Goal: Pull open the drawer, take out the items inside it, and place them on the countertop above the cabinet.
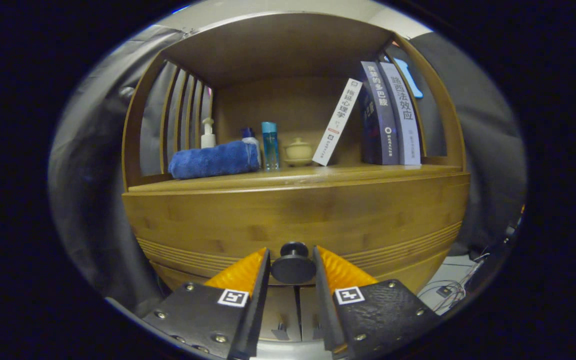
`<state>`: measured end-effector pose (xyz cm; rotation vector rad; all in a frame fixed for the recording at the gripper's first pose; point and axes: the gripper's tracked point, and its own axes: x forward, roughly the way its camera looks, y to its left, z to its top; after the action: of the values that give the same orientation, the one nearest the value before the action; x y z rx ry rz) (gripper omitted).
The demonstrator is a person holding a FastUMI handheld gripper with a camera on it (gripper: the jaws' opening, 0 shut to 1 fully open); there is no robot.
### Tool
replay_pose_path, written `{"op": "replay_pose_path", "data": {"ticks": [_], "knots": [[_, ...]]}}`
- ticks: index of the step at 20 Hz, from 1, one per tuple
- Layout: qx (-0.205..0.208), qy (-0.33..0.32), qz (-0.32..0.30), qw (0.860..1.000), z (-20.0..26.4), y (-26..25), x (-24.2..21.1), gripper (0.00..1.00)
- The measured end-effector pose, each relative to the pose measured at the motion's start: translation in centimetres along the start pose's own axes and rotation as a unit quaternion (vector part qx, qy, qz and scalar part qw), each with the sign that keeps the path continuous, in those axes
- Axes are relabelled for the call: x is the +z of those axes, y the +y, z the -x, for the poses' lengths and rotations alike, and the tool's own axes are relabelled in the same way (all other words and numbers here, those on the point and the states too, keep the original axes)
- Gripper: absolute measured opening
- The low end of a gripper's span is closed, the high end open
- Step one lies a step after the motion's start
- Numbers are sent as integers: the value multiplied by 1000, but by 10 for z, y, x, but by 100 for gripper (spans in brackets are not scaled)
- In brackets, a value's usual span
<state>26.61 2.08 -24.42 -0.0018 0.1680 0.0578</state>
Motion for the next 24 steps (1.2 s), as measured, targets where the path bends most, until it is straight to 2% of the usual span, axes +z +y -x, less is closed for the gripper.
{"op": "replay_pose_path", "data": {"ticks": [2,5,7,9,12,15,24], "knots": [[0,12,12,1000,-7,-1,-7,48],[-4,23,-2,1000,-7,-4,-8,40],[-9,30,-7,999,0,-3,-9,34],[-11,20,-8,1000,11,-2,-10,24],[-16,21,6,1000,42,-2,-14,24],[-21,24,-17,999,76,-2,-18,24],[-29,27,0,999,170,-1,-31,24]]}}
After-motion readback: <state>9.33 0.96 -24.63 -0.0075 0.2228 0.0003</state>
